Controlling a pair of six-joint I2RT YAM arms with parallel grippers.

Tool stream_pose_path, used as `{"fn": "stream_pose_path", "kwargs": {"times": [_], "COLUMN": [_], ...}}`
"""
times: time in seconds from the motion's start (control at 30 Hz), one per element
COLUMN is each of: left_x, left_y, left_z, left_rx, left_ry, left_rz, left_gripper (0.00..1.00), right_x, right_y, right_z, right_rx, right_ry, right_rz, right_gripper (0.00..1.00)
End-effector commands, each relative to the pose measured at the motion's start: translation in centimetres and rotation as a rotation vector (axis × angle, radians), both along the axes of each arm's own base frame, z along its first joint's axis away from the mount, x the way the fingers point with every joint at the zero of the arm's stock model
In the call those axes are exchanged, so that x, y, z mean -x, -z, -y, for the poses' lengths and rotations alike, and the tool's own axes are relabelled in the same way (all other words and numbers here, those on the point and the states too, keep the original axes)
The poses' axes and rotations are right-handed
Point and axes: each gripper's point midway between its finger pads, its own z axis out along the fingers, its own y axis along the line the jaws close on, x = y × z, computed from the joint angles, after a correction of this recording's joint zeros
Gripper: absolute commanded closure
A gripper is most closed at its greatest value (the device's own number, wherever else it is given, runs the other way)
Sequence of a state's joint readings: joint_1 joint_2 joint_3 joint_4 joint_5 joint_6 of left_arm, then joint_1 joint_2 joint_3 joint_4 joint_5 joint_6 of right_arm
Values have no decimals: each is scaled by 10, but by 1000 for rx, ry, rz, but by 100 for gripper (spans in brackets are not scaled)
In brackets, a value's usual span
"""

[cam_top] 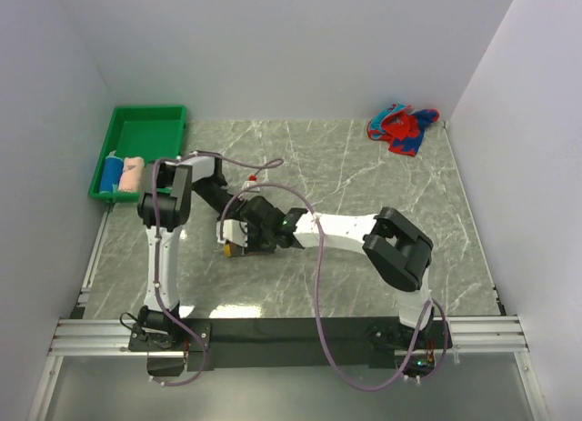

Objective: Roll the towels
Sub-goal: Roll the towel

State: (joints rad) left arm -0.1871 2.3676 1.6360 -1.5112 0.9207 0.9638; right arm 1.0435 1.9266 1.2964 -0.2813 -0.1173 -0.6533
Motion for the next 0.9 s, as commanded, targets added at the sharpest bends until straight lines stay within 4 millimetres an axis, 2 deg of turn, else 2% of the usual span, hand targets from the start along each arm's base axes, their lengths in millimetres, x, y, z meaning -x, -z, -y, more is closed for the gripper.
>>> {"fn": "stream_pose_path", "kwargs": {"times": [0.0, 0.07, 0.1, 0.2, 0.23, 0.27, 0.3, 0.33, 0.4, 0.43, 0.47, 0.5, 0.53, 0.57, 0.63, 0.67, 0.7, 0.73, 0.77, 0.8, 0.83, 0.87], "left_x": [-43, -59, -70, -87, -92, -97, -99, -102, -103, -102, -102, -100, -97, -93, -82, -86, -79, -64, -42, -32, -22, -12], "left_y": [0, -25, -45, -72, -89, -98, -107, -127, -146, -166, -171, -180, -203, -211, -225, -236, -238, -240, -225, -217, -195, -182], "left_z": [-27, -36, -46, -77, -84, -100, -108, -117, -137, -144, -155, -160, -164, -168, -165, -164, -159, -149, -130, -122, -113, -91], "left_rx": [15, 46, 74, 76, 85, 73, 66, 49, -1, -47, -132, -176, -214, -249, -270, -267, -248, -206, -164, -183, -203, -184], "left_ry": [-13, -104, -179, -320, -352, -409, -435, -451, -474, -461, -449, -441, -441, -441, -503, -601, -602, -568, -392, -311, -242, -168], "left_rz": [290, 364, 412, 461, 505, 523, 550, 631, 734, 868, 946, 1024, 1180, 1241, 1344, 1361, 1373, 1388, 1393, 1402, 1365, 1348], "left_gripper": [48, 47, 46, 44, 44, 43, 42, 41, 41, 40, 39, 36, 13, 1, 1, 1, 1, 1, 0, 0, 5, 9], "right_x": [38, 43, 47, 47, 52, 47, 46, 50, 37, 37, 34, 27, 27, 25, 21, 19, 20, 19, 18, 19, 22, 19], "right_y": [25, 26, 25, 27, 27, 27, 27, 26, 27, 28, 29, 30, 30, 33, 34, 37, 37, 38, 41, 42, 49, 47], "right_z": [27, 35, 34, 39, 40, 38, 38, 38, 36, 39, 35, 37, 40, 39, 42, 42, 41, 44, 42, 41, 43, 40], "right_rx": [91, 117, 106, 114, 119, 114, 110, 107, 91, 102, 92, 85, 92, 91, 92, 95, 95, 99, 101, 99, 120, 111], "right_ry": [-5, 16, 15, 67, 72, 101, 113, 120, 168, 185, 197, 215, 229, 232, 246, 248, 246, 254, 256, 253, 263, 264], "right_rz": [-274, -329, -371, -466, -516, -551, -579, -633, -692, -724, -759, -777, -798, -816, -836, -840, -855, -866, -879, -900, -930, -938], "right_gripper": [100, 100, 100, 100, 100, 100, 100, 100, 100, 100, 100, 100, 100, 100, 100, 100, 100, 100, 100, 100, 100, 100]}}
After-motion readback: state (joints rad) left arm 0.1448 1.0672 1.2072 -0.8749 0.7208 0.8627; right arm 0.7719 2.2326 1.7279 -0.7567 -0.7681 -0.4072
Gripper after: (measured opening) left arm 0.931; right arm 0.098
